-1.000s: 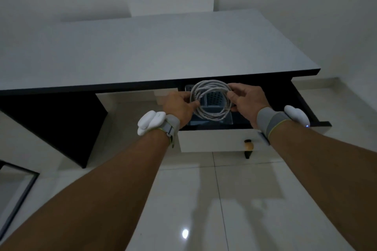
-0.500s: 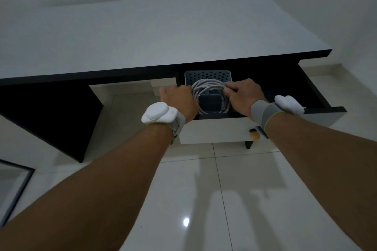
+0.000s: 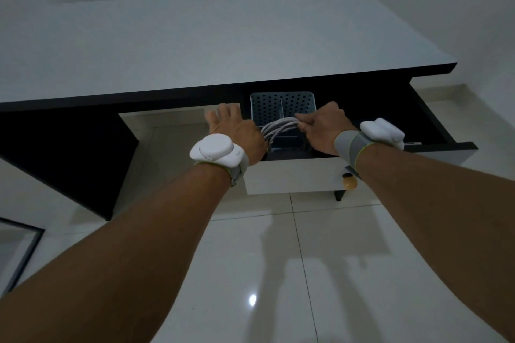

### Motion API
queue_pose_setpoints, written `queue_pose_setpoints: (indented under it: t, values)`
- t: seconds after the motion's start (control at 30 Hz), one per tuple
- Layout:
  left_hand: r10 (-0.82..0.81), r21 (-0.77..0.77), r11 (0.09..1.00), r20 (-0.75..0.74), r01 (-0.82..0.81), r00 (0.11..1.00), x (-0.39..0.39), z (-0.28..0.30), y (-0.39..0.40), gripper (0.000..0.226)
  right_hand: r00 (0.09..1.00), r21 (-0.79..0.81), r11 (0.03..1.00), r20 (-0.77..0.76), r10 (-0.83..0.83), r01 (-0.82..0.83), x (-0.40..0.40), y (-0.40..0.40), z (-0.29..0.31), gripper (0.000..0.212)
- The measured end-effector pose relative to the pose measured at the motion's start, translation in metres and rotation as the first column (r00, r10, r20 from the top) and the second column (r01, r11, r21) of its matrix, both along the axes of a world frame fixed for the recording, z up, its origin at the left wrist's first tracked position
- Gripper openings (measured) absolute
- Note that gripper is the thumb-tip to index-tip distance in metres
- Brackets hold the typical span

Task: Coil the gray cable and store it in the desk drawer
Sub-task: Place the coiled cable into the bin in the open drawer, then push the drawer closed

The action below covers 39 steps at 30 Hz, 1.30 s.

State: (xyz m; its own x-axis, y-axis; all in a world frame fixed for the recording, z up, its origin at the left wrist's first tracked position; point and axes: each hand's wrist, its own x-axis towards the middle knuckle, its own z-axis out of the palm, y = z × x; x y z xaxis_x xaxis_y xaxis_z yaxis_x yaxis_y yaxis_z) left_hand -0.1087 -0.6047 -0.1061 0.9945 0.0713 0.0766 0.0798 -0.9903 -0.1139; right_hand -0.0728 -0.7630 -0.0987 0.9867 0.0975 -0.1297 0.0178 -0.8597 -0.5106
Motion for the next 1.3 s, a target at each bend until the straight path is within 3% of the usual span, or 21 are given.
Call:
queue_pose_setpoints:
  t: [0.17,0.3,0.37,0.53,0.7,0.8,0.9,0.97,1.03,1.17,1.23,1.3]
  values:
    - [0.033,-0.044,0.998,-0.022,-0.034,0.999,-0.002,0.001,-0.004,0.037,0.997,-0.200,0.978,-0.067,0.042,-0.054,-0.010,0.004,0.011,0.047]
    - [-0.103,-0.084,0.991,-0.033,0.100,0.994,-0.005,0.000,-0.009,0.043,0.996,-0.329,0.940,-0.059,0.072,-0.088,-0.017,0.007,0.014,0.050]
    - [-0.072,-0.061,0.996,-0.100,0.066,0.992,-0.006,0.002,-0.008,0.042,0.994,-0.360,0.927,-0.073,0.080,-0.101,-0.017,0.008,0.012,0.051]
    - [-0.008,-0.075,0.997,-0.184,-0.006,0.983,-0.011,0.001,-0.003,0.049,0.990,-0.320,0.940,-0.105,0.093,-0.122,-0.023,0.006,0.015,0.049]
    - [-0.061,-0.181,0.983,-0.151,0.033,0.987,-0.022,0.006,-0.006,0.056,0.994,-0.301,0.950,-0.092,0.053,-0.079,-0.033,0.005,0.024,0.058]
    - [-0.043,-0.198,0.980,-0.168,0.009,0.985,-0.027,0.010,-0.005,0.055,0.999,-0.117,0.993,-0.038,-0.028,0.023,-0.037,-0.003,0.024,0.065]
    - [0.013,-0.321,0.944,-0.173,-0.069,0.985,-0.036,0.015,-0.002,0.060,0.986,0.044,0.989,0.077,-0.145,0.142,-0.046,-0.015,0.023,0.057]
    - [0.016,-0.478,0.874,-0.152,-0.087,0.988,-0.045,0.018,-0.003,0.069,0.960,0.100,0.969,0.148,-0.238,0.225,-0.054,-0.023,0.024,0.049]
    - [0.041,-0.635,0.763,-0.143,-0.124,0.989,-0.056,0.021,-0.005,0.092,0.914,0.166,0.938,0.227,-0.337,0.305,-0.064,-0.032,0.024,0.044]
    - [0.128,-0.809,0.541,-0.191,-0.230,0.973,-0.072,0.019,-0.005,0.122,0.776,0.318,0.833,0.320,-0.543,0.452,-0.082,-0.051,0.021,0.043]
    - [0.191,-0.859,0.401,-0.261,-0.318,0.946,-0.082,0.012,-0.007,0.122,0.680,0.412,0.710,0.247,-0.691,0.571,-0.091,-0.064,0.019,0.041]
    - [0.230,-0.866,0.276,-0.362,-0.417,0.904,-0.089,0.002,-0.009,0.122,0.611,0.458,0.568,0.068,-0.789,0.684,-0.098,-0.077,0.015,0.038]
